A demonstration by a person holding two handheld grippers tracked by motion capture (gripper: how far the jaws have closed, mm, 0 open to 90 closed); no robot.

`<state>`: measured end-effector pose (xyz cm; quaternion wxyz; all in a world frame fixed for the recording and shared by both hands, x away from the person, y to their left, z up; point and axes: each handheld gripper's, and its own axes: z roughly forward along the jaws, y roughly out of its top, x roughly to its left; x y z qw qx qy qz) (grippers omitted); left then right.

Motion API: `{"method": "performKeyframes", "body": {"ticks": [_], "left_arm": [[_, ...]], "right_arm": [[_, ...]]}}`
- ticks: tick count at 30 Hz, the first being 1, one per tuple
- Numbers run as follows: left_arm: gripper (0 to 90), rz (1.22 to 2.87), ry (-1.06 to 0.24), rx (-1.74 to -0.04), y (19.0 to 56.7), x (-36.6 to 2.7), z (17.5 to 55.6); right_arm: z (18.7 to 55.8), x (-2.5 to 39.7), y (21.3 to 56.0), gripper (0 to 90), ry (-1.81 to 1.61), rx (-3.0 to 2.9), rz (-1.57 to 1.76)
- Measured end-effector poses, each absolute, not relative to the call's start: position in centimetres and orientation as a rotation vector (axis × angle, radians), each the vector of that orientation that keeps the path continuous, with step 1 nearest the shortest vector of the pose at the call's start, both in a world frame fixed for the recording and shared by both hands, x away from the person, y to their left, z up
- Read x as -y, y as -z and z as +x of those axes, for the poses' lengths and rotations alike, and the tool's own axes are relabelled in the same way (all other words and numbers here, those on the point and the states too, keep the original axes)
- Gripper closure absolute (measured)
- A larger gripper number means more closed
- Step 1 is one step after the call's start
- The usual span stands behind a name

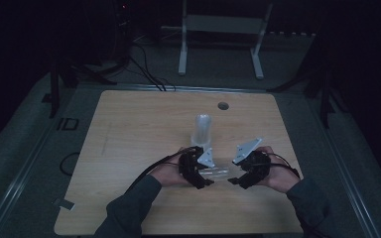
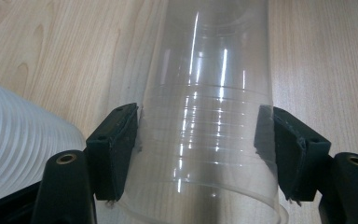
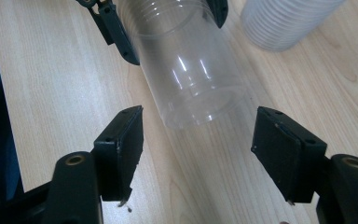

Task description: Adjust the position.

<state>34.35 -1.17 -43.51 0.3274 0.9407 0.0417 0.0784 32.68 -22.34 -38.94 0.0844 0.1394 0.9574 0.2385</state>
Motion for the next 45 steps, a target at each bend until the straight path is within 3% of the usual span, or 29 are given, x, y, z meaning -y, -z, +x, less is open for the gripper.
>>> {"method": "performKeyframes", "body": {"ticks": [32, 45], "left_arm": [[31.1, 2.460, -0.168, -0.035, 43.6, 1.5, 33.9], [31.0, 2.448, -0.167, -0.009, 43.5, 1.5, 33.7]], "right_arm": [[33.0, 20.2, 40.0, 32.1, -0.553, -2.957, 0.249], [33.1, 19.8, 40.4, 38.5, -0.535, -2.980, 0.225]]}}
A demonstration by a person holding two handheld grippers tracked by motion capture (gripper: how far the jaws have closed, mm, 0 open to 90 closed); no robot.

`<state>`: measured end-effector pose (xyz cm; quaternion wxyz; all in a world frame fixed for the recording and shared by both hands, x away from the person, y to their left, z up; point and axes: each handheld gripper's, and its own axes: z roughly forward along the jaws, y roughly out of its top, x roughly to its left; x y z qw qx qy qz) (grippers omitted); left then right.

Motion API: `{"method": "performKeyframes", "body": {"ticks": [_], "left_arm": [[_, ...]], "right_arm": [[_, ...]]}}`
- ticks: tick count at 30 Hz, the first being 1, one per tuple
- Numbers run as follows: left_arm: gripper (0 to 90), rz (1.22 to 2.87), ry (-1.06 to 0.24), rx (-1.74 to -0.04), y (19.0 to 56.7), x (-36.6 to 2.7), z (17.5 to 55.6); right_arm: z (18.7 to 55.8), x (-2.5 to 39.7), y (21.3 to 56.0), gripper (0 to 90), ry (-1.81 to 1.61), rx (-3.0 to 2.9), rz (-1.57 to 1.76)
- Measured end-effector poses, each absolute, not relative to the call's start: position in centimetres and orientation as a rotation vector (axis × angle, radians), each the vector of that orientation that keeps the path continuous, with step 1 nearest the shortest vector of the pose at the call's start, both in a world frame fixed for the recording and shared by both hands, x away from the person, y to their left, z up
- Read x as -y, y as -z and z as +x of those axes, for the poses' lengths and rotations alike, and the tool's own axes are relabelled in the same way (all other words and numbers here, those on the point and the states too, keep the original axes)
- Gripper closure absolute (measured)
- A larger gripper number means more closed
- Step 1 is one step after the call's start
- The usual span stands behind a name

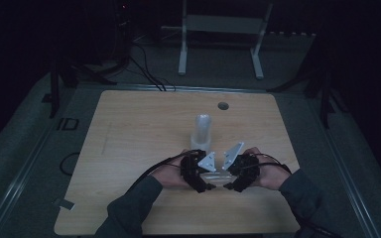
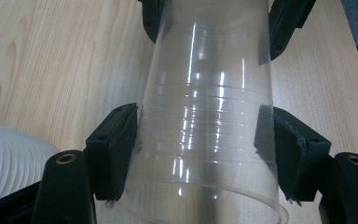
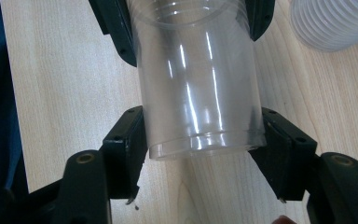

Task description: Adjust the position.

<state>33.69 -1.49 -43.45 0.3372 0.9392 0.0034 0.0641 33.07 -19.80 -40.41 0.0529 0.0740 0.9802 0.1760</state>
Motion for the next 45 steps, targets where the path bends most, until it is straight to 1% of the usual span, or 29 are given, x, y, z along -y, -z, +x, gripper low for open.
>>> {"method": "performKeyframes", "body": {"ticks": [7, 10, 15, 24, 33, 38, 45], "left_arm": [[31.0, 2.445, -0.162, -0.006, 43.5, 1.5, 33.7], [30.9, 2.449, -0.159, -0.003, 43.6, 1.5, 33.6], [30.1, 2.449, -0.158, -0.007, 43.6, 1.6, 33.6], [23.5, 2.440, -0.185, -0.045, 43.4, 1.6, 33.6], [22.4, 2.375, -0.185, -0.084, 42.4, 1.2, 33.5], [20.8, 2.350, -0.202, -0.099, 41.9, 0.8, 33.6], [20.9, 2.294, -0.226, -0.119, 41.1, 0.3, 33.6]], "right_arm": [[33.1, 19.7, 40.5, 39.1, -0.519, -2.986, 0.226], [33.1, 19.6, 40.6, 41.5, -0.509, -2.987, 0.226], [33.0, 19.7, 40.7, 42.0, -0.516, -2.982, 0.226], [33.0, 20.2, 40.5, 42.1, -0.542, -2.961, 0.240], [33.1, 20.6, 40.8, 42.1, -0.555, -2.946, 0.259], [33.1, 21.0, 41.0, 42.1, -0.565, -2.942, 0.293], [33.2, 21.8, 41.4, 42.1, -0.573, -2.927, 0.357]]}}
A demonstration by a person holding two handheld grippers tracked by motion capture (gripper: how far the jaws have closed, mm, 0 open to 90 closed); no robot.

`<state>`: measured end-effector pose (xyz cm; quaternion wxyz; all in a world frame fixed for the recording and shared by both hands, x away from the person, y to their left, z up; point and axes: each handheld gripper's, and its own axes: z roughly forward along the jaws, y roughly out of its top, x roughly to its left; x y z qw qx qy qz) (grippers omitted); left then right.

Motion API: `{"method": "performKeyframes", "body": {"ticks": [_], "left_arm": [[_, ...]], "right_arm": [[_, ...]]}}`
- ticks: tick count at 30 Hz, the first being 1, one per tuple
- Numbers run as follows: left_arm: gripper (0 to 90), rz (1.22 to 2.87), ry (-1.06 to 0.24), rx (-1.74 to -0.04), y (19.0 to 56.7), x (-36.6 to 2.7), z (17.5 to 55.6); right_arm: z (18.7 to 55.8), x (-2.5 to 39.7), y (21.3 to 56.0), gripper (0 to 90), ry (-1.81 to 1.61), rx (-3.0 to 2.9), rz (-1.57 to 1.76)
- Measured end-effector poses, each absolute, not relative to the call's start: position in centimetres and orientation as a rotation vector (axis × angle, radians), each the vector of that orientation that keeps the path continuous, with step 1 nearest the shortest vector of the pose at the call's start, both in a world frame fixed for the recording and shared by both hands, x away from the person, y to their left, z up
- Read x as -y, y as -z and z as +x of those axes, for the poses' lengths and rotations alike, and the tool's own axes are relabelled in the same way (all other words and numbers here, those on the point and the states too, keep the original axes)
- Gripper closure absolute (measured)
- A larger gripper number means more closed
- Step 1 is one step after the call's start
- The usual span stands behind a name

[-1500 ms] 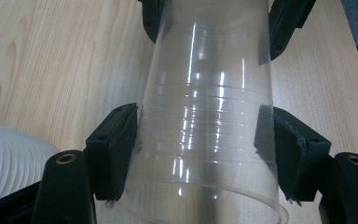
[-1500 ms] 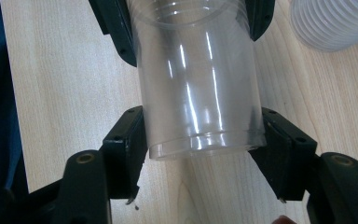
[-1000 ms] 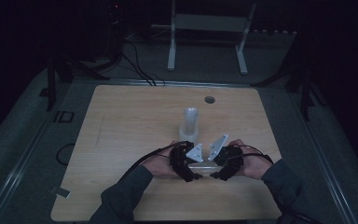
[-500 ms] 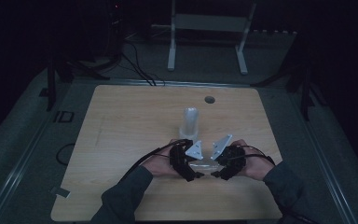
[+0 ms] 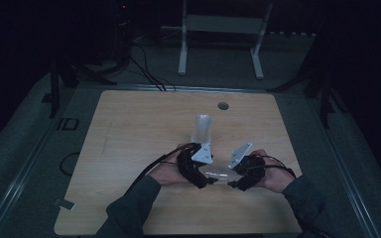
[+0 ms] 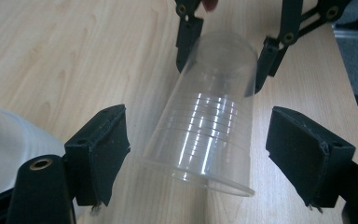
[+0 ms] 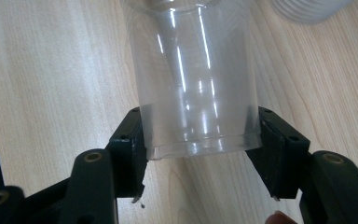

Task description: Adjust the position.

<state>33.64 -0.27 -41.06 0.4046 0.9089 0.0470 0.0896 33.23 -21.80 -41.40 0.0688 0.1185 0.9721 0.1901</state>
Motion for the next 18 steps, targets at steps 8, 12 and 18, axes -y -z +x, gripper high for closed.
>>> {"method": "performKeyframes", "body": {"ticks": [8, 12, 18], "left_arm": [[22.5, 2.253, -0.248, -0.164, 40.5, -0.4, 34.0], [22.6, 2.239, -0.258, -0.180, 40.4, -0.6, 34.0], [23.6, 2.218, -0.266, -0.222, 40.5, -0.8, 34.3]], "right_arm": [[33.4, 22.8, 42.0, 42.2, -0.579, -2.899, 0.438], [33.4, 23.3, 42.0, 42.1, -0.599, -2.879, 0.475], [33.5, 24.0, 42.2, 42.1, -0.629, -2.836, 0.554]]}}
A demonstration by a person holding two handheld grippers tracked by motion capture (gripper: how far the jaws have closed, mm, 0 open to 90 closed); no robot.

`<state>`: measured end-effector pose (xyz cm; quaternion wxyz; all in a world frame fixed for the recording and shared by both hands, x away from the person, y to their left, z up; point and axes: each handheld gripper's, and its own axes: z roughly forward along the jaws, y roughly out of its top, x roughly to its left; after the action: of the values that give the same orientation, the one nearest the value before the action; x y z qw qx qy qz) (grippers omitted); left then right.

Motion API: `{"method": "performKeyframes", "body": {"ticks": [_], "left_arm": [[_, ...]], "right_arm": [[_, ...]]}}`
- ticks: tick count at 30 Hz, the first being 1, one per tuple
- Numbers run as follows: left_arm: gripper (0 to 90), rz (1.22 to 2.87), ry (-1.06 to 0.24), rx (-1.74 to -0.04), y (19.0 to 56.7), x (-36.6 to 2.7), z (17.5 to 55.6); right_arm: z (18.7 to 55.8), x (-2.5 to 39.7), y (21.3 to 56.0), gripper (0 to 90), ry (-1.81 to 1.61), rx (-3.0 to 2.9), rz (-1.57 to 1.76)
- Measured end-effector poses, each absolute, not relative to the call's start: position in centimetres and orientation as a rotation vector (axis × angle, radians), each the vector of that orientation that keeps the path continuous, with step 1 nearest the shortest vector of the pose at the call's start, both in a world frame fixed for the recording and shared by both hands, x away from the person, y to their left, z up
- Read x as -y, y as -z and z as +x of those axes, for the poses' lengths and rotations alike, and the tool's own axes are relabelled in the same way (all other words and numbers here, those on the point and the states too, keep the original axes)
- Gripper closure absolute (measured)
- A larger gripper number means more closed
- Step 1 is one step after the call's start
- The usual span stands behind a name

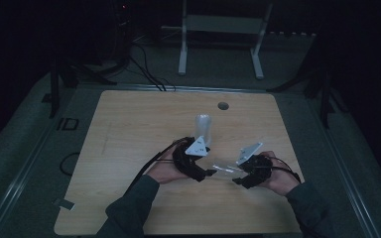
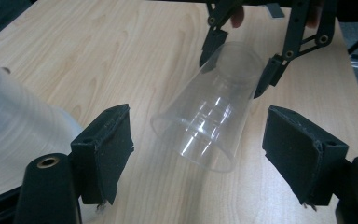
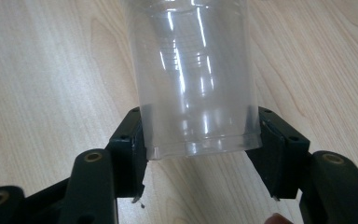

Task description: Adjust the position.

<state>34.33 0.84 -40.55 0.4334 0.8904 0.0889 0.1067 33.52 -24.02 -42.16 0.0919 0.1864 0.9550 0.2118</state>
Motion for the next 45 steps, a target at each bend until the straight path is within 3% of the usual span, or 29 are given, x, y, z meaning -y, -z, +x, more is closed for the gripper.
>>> {"method": "performKeyframes", "body": {"ticks": [45], "left_arm": [[25.9, 2.152, -0.319, -0.380, 40.5, -1.1, 35.1]], "right_arm": [[32.3, 25.5, 43.7, 42.2, -0.836, -2.565, 0.876]]}}
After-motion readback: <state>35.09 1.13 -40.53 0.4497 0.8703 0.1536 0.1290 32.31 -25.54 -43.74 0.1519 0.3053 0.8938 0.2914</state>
